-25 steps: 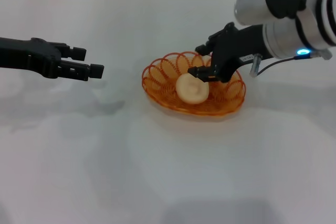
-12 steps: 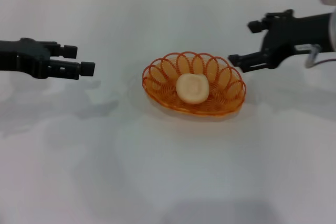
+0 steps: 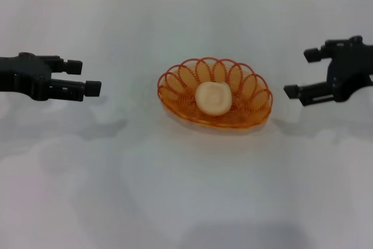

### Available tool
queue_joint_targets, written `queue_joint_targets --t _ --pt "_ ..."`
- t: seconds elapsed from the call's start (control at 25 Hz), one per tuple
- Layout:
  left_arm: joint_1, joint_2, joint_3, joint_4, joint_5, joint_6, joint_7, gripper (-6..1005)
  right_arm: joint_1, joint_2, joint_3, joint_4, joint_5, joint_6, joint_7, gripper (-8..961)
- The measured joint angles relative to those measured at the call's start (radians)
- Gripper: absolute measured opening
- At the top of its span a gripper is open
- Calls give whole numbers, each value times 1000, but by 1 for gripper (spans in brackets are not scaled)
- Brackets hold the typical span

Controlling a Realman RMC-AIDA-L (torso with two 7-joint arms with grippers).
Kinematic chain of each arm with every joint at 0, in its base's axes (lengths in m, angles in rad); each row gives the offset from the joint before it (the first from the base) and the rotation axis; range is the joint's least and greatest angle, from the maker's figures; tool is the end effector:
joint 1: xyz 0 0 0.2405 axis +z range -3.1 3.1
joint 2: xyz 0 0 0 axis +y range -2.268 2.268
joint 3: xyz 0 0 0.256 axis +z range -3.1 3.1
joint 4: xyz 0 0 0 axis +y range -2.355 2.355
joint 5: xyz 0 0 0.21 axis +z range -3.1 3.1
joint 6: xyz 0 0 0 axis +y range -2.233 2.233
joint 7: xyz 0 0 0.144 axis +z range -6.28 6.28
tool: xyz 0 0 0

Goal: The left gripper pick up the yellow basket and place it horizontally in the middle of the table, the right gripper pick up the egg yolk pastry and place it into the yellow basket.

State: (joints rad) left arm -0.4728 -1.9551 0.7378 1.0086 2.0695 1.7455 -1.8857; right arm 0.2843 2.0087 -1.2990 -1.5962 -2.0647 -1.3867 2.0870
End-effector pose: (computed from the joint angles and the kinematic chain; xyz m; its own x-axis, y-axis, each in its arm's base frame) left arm -0.2630 0.3289 0.0909 0.7537 0.5526 0.3556 0.6229 -0.7733 -0.1185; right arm 0.1791 0.3260 0.0552 0.9437 -0.2835 -0.1707 -0.3291 -0.8584 -0.3934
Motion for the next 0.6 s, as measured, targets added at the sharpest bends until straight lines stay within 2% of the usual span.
queue_joint_targets --t 0.6 --pt "5 -2 0 -3 0 37 40 878 -15 -2 25 32 5 -37 -66 857"
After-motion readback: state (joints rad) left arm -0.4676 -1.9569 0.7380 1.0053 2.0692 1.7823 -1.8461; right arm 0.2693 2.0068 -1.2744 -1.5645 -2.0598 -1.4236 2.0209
